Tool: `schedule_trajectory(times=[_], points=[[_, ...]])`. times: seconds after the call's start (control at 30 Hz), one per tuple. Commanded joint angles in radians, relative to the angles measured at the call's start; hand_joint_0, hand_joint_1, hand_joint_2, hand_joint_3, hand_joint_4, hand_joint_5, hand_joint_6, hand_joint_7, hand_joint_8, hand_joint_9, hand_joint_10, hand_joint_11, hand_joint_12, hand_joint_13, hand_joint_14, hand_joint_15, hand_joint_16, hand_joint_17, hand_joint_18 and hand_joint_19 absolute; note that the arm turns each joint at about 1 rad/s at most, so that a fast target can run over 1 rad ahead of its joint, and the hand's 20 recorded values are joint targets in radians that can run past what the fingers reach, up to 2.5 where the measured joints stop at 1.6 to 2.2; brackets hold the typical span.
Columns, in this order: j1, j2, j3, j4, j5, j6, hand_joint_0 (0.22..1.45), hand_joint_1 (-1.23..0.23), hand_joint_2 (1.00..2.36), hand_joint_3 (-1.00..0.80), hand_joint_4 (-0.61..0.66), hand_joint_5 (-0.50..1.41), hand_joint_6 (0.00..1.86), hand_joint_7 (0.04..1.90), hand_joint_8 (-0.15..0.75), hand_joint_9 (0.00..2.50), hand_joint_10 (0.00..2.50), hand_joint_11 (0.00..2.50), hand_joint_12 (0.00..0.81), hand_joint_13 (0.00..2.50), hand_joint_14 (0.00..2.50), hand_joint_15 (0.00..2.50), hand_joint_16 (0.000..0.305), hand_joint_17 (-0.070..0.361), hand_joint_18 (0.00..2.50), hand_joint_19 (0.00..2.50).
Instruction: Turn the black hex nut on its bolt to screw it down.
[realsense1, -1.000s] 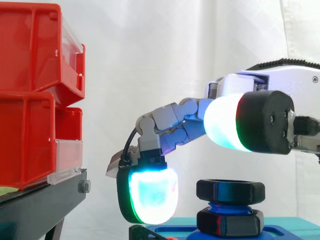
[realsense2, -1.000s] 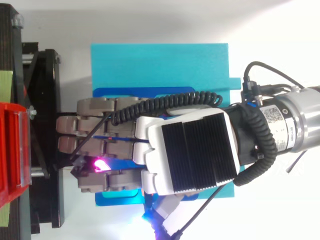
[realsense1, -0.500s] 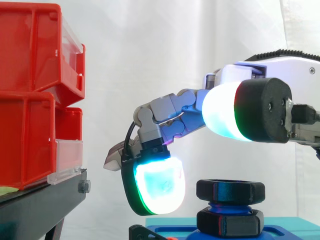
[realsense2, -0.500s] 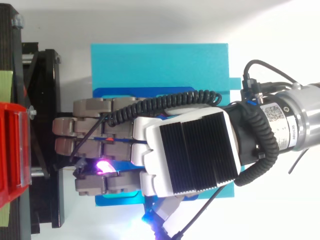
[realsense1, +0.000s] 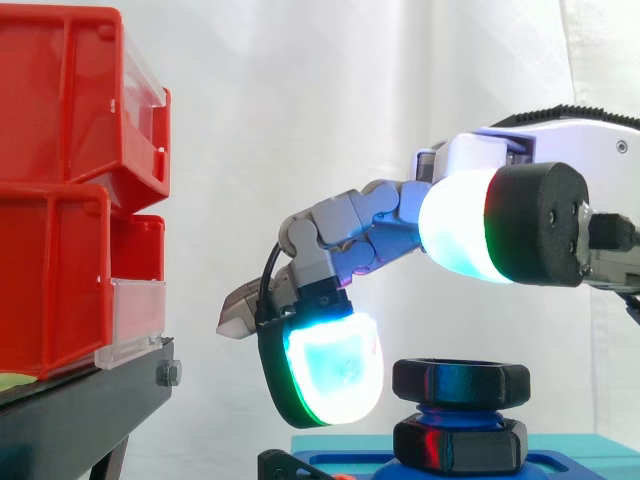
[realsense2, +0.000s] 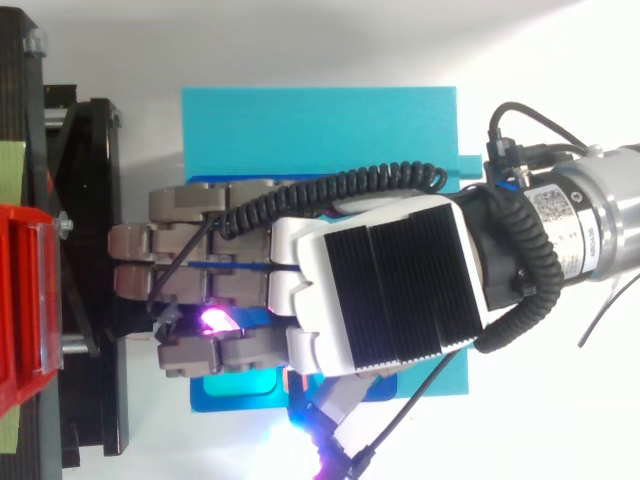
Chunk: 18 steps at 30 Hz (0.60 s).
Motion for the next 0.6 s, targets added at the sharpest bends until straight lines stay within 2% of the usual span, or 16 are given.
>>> schedule_trajectory(times=[0.0,0.27,0.57], points=[[-0.008,-0.001,-0.001,-0.003,-0.013,0.0,0.48,-0.04,1.0,-0.5,0.17,-0.04,0.59,1.43,0.265,0.57,0.0,0.03,0.33,0.48,0.0,0.0,0.058,0.131,0.45,0.27],[-0.03,-0.001,-0.001,-0.003,-0.048,0.0,0.48,-0.04,1.0,-0.5,0.16,-0.04,0.6,1.42,0.265,0.58,0.0,0.04,0.33,0.49,0.0,0.0,0.058,0.13,0.45,0.27],[-0.065,-0.001,0.001,-0.004,-0.106,0.0,0.48,-0.02,1.0,-0.5,0.16,-0.04,0.61,1.41,0.265,0.58,0.0,0.04,0.331,0.48,0.0,0.0,0.058,0.131,0.45,0.26]])
